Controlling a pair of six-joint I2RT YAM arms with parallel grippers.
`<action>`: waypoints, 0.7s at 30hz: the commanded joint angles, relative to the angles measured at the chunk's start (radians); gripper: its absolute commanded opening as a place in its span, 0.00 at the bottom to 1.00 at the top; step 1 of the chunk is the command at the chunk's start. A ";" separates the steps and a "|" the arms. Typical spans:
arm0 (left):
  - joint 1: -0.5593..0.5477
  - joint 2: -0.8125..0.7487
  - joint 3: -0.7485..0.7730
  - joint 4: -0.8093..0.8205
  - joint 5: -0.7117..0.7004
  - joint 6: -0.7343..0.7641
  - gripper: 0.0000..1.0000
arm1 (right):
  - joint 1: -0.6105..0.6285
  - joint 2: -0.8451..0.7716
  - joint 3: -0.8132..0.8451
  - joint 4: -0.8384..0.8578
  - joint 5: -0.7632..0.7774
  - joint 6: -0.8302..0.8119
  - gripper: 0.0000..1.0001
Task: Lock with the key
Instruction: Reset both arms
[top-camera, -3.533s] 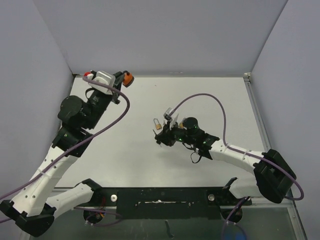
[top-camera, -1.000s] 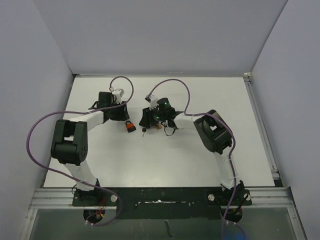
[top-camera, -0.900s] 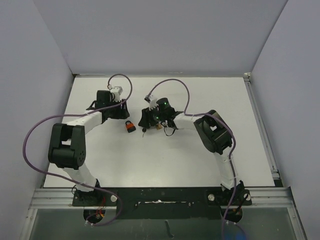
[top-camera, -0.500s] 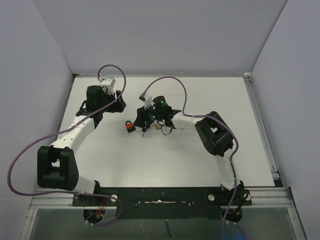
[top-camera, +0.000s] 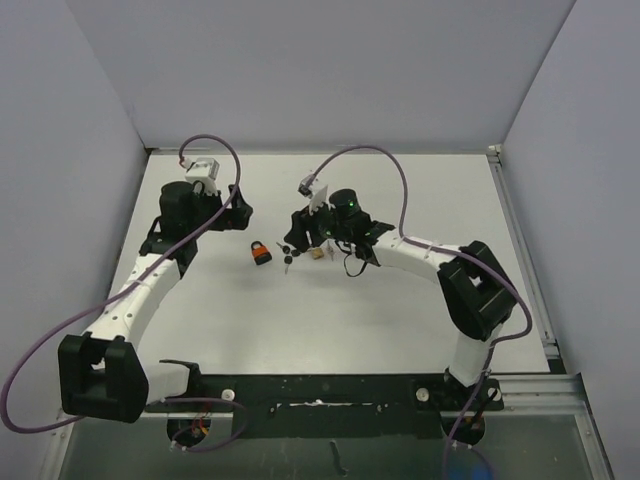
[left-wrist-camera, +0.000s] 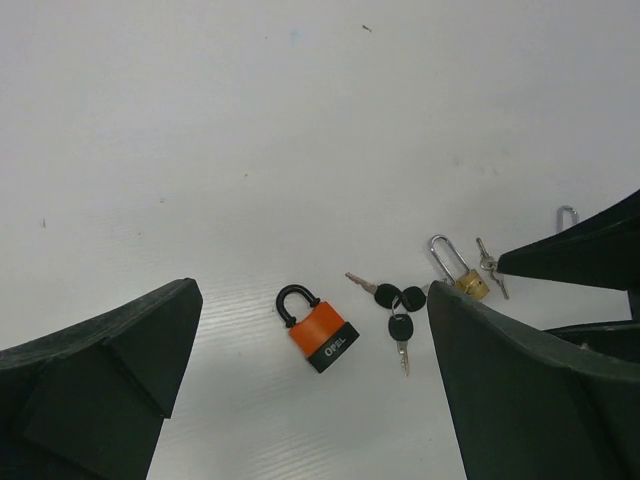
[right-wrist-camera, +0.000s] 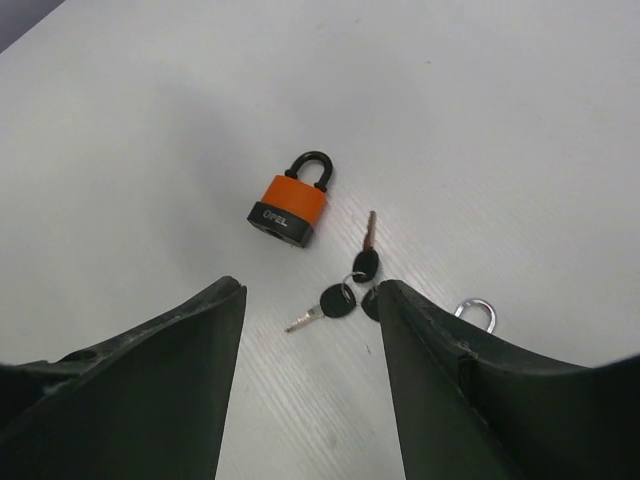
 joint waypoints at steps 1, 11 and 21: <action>-0.005 -0.062 -0.001 0.040 -0.047 -0.012 0.98 | -0.083 -0.158 -0.096 0.051 0.111 -0.009 0.57; -0.007 -0.105 -0.056 0.049 -0.335 -0.040 0.98 | -0.490 -0.418 -0.386 0.089 0.153 0.118 0.61; -0.042 -0.108 -0.071 0.071 -0.570 -0.068 0.98 | -0.762 -0.558 -0.524 0.082 0.160 0.147 0.65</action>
